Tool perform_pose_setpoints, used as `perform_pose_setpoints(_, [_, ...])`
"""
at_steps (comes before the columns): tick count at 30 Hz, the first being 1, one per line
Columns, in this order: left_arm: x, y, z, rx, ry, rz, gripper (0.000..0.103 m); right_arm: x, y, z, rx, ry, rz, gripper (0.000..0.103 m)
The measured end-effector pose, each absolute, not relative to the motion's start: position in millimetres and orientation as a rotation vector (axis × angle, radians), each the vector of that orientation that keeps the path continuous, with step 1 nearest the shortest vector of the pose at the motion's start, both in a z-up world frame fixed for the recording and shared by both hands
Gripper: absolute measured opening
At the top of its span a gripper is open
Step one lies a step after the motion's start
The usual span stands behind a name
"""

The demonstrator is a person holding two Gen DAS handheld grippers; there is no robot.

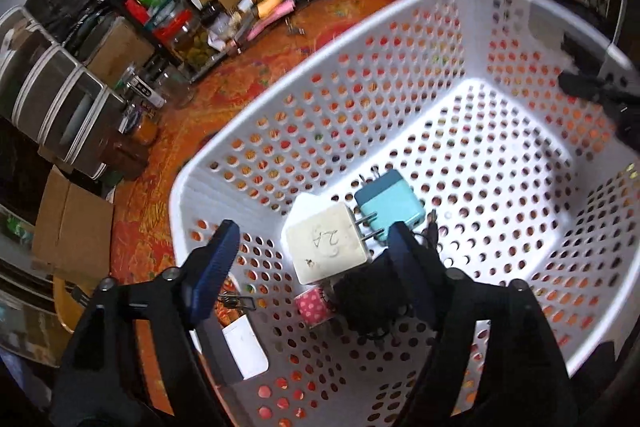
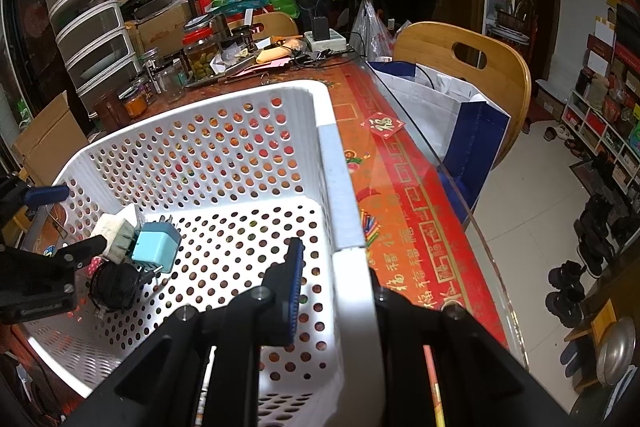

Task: Organize rigid objects
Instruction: 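Carry the white square charger into the basket and release it, then grasp the yellow toy car with the left gripper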

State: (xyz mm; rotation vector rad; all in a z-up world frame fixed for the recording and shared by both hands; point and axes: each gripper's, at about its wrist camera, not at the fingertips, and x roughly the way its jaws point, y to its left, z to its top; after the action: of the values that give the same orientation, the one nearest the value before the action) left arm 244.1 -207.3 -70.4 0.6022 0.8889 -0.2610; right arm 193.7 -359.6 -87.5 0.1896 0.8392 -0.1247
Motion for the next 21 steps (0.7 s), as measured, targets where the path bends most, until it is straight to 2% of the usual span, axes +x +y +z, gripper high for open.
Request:
perform_pose_setpoints(2, [232,-183,-49,0.526,0.824,-0.249,0.076,194,-360,-88,0.192,0.842,-0.125,0.016])
perform_pose_setpoints(4, [216,-139,-20,0.397,0.755,-0.219,0.081,194,-360,-88,0.191,0.845,-0.126,0.016])
perform_pose_setpoints(6, [206,-94,-1,0.301,0.719,-0.174,0.103,195,-360,-88,0.186,0.848,-0.127,0.016])
perform_pose_setpoints(9, [196,-21,-2,0.221,0.742,-0.050,0.103,195,-359,-87,0.183,0.846,-0.128,0.016])
perform_pose_setpoints(13, [211,56,-55,0.148,0.907,0.073,0.103,196,-359,-87,0.181,0.843,-0.129,0.016])
perform_pose_setpoints(17, [220,96,-105,0.059,1.015,0.097,0.103,197,-358,-87,0.180,0.847,-0.137,0.016])
perform_pose_setpoints(21, [233,112,-133,0.011,1.060,0.110,0.103,196,-359,-87,0.180,0.853,-0.142,0.016])
